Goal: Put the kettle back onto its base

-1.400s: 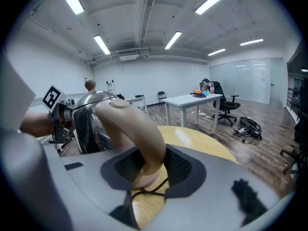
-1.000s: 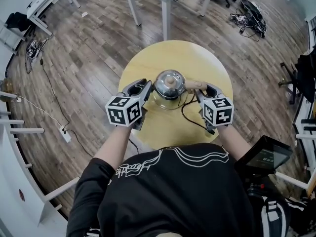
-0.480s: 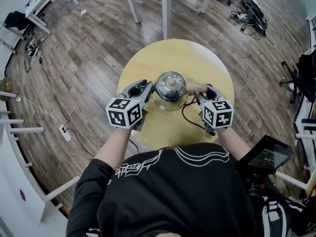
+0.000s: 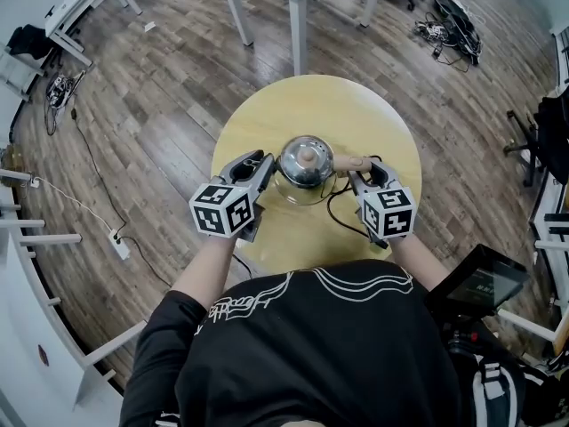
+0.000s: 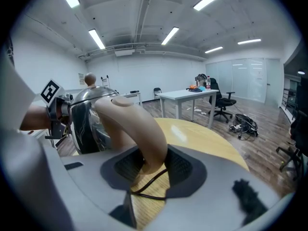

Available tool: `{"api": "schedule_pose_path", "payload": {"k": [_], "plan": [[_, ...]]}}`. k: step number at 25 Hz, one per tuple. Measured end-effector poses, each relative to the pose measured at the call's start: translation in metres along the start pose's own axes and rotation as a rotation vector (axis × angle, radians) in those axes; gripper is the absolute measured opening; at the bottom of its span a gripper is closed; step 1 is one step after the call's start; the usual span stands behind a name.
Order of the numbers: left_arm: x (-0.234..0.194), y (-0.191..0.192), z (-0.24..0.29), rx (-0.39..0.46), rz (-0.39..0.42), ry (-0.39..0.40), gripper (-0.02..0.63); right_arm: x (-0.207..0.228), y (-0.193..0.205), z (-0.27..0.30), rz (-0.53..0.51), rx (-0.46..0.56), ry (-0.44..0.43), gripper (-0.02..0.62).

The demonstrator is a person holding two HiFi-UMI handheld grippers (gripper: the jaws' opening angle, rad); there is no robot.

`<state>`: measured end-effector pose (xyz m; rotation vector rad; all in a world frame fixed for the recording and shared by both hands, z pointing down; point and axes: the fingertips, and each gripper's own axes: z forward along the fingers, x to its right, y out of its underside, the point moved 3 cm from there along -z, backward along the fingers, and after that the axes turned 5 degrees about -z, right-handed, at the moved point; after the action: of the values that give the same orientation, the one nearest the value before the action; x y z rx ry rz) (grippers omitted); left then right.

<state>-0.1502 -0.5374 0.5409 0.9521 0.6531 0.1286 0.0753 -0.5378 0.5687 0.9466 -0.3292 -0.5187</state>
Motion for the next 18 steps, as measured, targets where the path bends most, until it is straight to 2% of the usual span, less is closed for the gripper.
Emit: {"api": "schedule_pose_path", "payload": {"k": [5,8,13,15,18], "plan": [[-0.003,-0.001,0.002,-0.004,-0.035,0.014,0.094,0.0,-0.001,0.002,-0.004,-0.014,-0.016,0.137],[-0.005,-0.002,0.004,0.008,-0.037,0.023,0.101,0.002,-0.001,-0.001,-0.022,-0.004,0.019,0.16],[-0.011,-0.008,-0.002,0.084,-0.08,0.012,0.188,0.002,0.005,-0.018,0.009,0.003,0.03,0.169],[-0.01,-0.015,-0.008,0.116,-0.082,0.008,0.201,0.002,0.002,-0.028,0.016,0.007,0.033,0.17],[-0.002,-0.01,-0.019,0.092,-0.069,0.027,0.202,-0.004,-0.003,-0.05,0.026,0.026,0.032,0.17]]}}
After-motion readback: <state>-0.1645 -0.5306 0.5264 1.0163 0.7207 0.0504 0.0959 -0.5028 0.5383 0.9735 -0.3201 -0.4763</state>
